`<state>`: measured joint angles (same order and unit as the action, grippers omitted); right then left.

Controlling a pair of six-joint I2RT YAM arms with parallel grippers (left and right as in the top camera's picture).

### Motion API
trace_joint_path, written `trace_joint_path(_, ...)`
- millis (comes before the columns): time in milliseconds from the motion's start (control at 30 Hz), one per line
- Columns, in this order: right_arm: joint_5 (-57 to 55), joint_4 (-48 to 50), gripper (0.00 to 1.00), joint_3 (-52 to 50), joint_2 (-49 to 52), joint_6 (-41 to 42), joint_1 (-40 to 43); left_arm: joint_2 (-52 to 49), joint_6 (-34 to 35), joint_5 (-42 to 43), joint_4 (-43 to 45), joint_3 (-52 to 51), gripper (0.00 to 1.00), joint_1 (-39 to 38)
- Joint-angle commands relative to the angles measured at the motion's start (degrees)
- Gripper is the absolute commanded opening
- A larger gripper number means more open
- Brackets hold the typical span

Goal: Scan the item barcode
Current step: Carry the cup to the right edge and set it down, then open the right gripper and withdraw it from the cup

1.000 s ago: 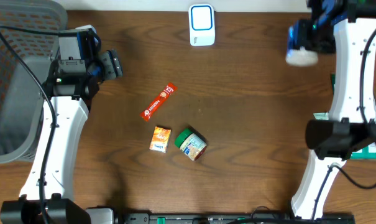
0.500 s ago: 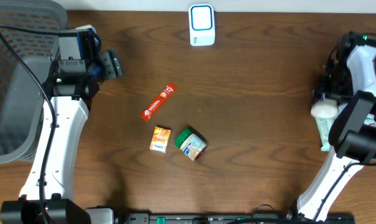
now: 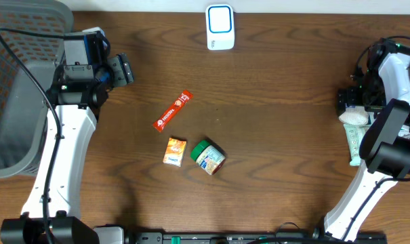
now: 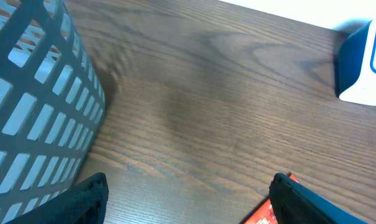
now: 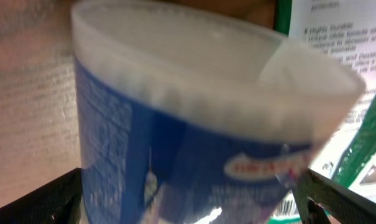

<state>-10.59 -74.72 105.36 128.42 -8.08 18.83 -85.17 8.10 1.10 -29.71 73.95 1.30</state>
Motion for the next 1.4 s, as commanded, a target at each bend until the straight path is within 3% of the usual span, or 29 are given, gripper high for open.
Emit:
trace_joint_path(0,-1.44,-1.62,0.99,3.93,0.46,-0.83,0.26,-0.57,0.09,-0.72,0.04,0.15,0.83,0.02)
trace_joint_path(267,-0.52,-8.39,0.99,15.26,0.46,-0.76,0.0,-0.57,0.09,-0.72,0.02,0.15,0.83,0.02)
trace_joint_path(500,7.32,-14.53,0.99,23.76,0.46,-0.72,-1.92,-0.57,0.09,-0.7,0.04,0.15,0.83,0.02)
trace_joint_path(600,15.98,-13.94,0.99,24.13,0.46,-0.59,-2.62,-0.57,0.09,-0.7,0.04,0.15,0.83,0.02)
trace_joint_path(633,20.5,-12.87,0.96,23.91,0.48,-0.59,-2.82,-0.57,0.09,-0.72,0.02,0.15,0.83,0.02)
trace_joint_path(700,27.5,-9.97,0.77,22.6,0.48,-0.55,-3.21,-0.57,0.09,-0.7,0.04,0.15,0.83,0.02)
trace_joint_path(800,33.53,-3.67,0.31,18.8,0.55,0.11,-4.44,-0.57,0.09,-0.7,0.02,0.15,0.83,0.02)
trace_joint_path(833,32.81,-0.72,0.02,17.09,0.52,1.57,-4.98,-0.57,0.09,-0.7,0.02,0.15,0.83,0.02)
trace_joint_path(1067,21.49,16.72,0.01,3.04,0.61,14.38,-9.51,-0.57,0.09,-0.7,0.02,0.15,0.83,0.02)
trace_joint_path(1367,17.77,10.21,0.02,3.17,0.15,15.72,-8.76,-0.57,0.09,-0.72,0.04,0.15,0.83,0.02)
